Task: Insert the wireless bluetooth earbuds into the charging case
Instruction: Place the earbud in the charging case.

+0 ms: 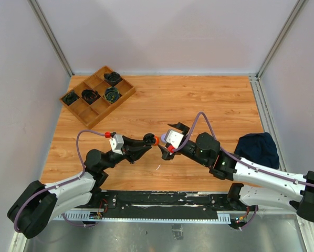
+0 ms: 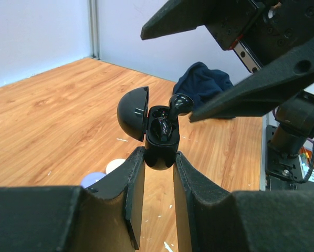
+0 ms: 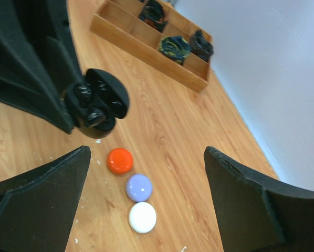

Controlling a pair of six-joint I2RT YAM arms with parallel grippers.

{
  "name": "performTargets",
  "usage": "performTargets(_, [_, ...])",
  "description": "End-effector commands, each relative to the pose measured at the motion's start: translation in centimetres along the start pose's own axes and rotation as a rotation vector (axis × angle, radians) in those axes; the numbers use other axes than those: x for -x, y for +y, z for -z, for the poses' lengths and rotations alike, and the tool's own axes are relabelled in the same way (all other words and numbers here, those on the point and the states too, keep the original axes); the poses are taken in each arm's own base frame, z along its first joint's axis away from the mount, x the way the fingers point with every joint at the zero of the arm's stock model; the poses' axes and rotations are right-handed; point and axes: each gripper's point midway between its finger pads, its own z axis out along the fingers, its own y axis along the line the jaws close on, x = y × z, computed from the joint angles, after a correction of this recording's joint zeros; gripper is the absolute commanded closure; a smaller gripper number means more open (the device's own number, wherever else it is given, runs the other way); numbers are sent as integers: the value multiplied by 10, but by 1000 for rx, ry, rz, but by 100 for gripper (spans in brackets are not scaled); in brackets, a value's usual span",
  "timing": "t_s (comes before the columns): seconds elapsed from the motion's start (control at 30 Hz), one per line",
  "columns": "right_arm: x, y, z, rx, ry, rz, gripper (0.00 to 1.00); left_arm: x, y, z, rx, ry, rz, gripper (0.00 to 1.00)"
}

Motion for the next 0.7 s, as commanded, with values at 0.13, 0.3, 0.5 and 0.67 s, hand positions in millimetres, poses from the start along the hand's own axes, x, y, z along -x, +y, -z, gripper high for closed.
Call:
performTargets(0.13, [16, 17, 0, 133, -70, -50, 7, 5, 0, 0, -7, -21, -32, 100])
performTargets(0.3, [21, 3, -7, 55, -84, -81, 7, 4, -2, -1, -22, -16, -33, 100])
performTargets(0.5, [22, -6, -11, 12, -84, -95, 7, 4, -5, -1, -44, -11, -39, 100])
performTargets(0.67, [17, -15, -7, -40, -79, -103, 7, 3, -7, -1, -57, -9, -43, 100])
